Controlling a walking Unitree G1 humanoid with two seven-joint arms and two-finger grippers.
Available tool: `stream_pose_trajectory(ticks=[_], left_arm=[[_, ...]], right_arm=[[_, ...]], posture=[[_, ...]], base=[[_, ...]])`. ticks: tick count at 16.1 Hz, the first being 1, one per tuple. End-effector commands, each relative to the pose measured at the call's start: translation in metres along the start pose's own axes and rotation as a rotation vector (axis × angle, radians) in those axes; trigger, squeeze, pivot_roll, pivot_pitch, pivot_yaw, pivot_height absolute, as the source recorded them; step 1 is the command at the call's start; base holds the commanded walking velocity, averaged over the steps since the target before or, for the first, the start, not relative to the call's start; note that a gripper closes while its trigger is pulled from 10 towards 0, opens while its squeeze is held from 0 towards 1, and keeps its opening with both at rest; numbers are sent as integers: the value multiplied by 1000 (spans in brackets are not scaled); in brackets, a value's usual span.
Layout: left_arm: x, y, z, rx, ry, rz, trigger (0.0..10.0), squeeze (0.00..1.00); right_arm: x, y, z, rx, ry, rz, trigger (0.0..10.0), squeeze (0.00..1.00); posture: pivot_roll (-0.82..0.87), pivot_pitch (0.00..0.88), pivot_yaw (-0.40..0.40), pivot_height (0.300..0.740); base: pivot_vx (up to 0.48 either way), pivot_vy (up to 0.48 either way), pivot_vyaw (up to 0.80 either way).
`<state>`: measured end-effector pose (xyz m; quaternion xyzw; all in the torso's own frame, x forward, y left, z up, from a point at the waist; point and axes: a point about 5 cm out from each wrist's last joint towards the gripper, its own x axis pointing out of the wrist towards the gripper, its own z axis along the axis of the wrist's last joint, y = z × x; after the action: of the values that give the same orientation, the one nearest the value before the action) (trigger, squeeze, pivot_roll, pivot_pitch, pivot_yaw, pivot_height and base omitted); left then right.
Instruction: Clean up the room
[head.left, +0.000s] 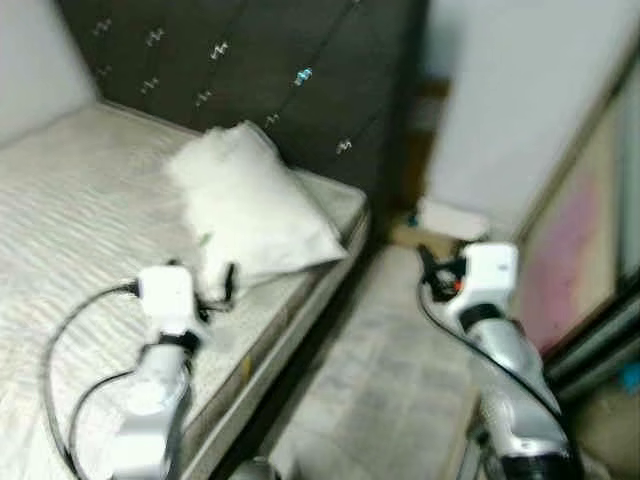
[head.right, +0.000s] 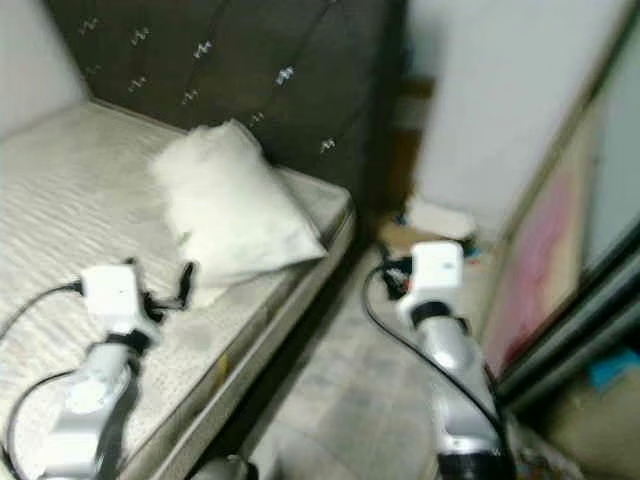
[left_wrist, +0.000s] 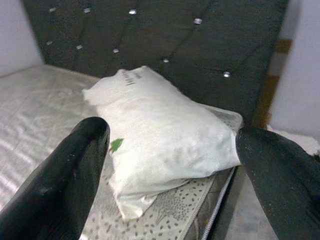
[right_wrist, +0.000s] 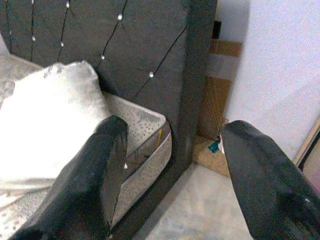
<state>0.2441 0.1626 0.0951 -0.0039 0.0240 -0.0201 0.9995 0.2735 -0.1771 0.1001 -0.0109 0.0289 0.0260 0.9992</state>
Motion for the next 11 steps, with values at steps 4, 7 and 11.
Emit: stream_pose_trajectory(ticks=[4,7,11], left_arm=[[1,6,4,14,-13,15,10000,0],[1,7,5,18,-18,21,10000,0],[1,7,5,17,-17,29,10000,0]], right_arm=[[4,9,3,18,-17,30,10000,0],[5,10,3,21,-16,29,10000,0],[7,12,3,21,-17,41,10000,0]], posture=[[58,0,-36,740],[67,0,-41,740],[64,0,-45,740]], base=[[0,0,800],[0,0,800],[0,0,800]])
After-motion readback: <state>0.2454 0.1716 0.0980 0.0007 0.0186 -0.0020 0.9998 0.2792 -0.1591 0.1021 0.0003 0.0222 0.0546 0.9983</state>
